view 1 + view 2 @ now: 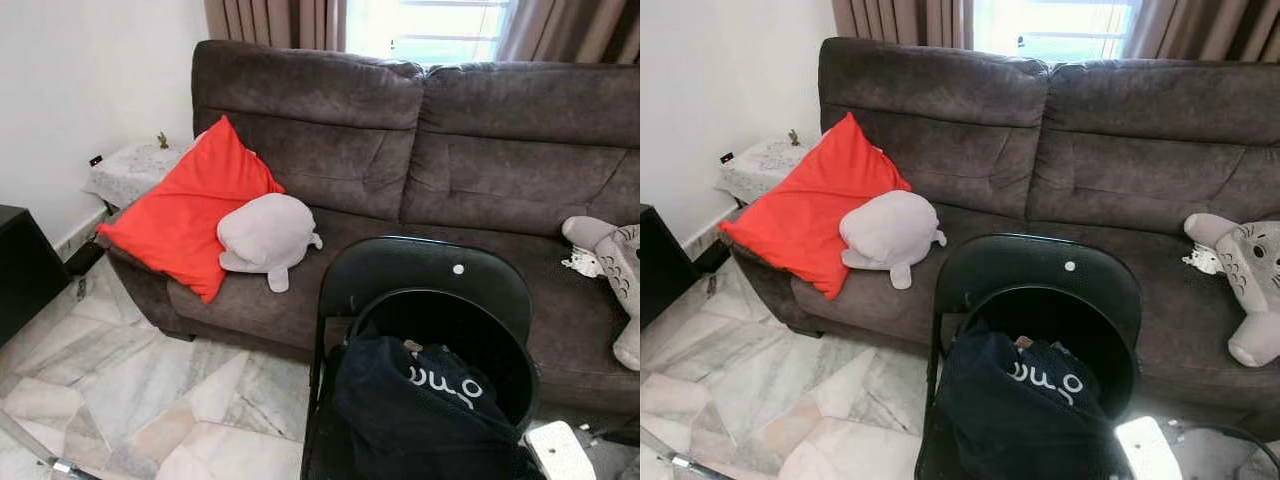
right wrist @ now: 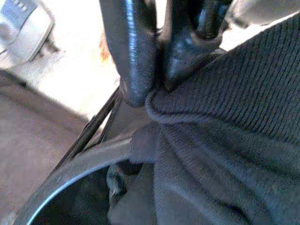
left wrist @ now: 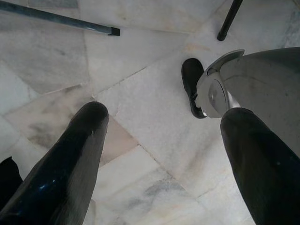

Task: Hang hanger

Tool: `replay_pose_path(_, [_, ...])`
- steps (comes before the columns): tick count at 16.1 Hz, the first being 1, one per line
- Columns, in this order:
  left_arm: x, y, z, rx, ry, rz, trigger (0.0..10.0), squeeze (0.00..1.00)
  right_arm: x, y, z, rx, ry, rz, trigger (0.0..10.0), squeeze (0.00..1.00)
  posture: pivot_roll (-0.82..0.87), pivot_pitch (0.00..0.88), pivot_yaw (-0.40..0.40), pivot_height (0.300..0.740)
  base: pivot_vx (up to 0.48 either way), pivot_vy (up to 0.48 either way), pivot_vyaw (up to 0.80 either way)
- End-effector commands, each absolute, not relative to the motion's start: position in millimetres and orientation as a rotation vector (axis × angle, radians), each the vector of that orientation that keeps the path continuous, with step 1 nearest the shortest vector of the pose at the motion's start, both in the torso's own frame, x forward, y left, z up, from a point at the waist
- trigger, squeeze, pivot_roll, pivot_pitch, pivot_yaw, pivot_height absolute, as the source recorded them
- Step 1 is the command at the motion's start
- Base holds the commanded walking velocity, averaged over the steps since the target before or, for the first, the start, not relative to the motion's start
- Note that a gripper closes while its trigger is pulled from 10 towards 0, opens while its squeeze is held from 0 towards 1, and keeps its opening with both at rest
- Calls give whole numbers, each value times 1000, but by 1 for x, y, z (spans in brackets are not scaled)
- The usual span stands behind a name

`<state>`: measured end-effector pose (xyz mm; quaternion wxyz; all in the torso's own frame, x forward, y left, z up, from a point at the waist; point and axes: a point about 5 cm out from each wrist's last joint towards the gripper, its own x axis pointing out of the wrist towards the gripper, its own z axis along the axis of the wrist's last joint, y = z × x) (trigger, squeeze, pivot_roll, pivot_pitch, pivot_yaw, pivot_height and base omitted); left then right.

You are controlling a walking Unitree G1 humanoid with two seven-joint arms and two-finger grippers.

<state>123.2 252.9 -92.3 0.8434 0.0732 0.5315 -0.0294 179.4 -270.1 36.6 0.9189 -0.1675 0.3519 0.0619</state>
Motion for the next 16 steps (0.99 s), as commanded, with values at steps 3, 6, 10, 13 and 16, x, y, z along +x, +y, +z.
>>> replay_pose_path(3, [120,258,-92,167,1135,-61,10000,0,190,-261,63,-389,520,14,10000,796,-30,0,53,740,0,0,0])
replay_pose_path(6, [120,258,-92,174,1139,-71,10000,0,184,-244,83,-411,322,-64,10000,0,-42,0,55,740,0,0,0])
replay_pose_path(10, [122,257,-91,180,1136,-88,10000,0,168,-215,76,-334,288,23,10000,0,-58,0,60,740,0,0,0])
replay_pose_path(13, [123,257,-91,180,1136,-94,10000,0,146,-230,50,-424,474,-63,10000,0,-62,0,58,740,0,0,0])
replay_pose_path(16, [123,257,-91,179,1137,-96,10000,0,146,-252,53,-385,463,-254,10000,0,-64,0,58,740,0,0,0])
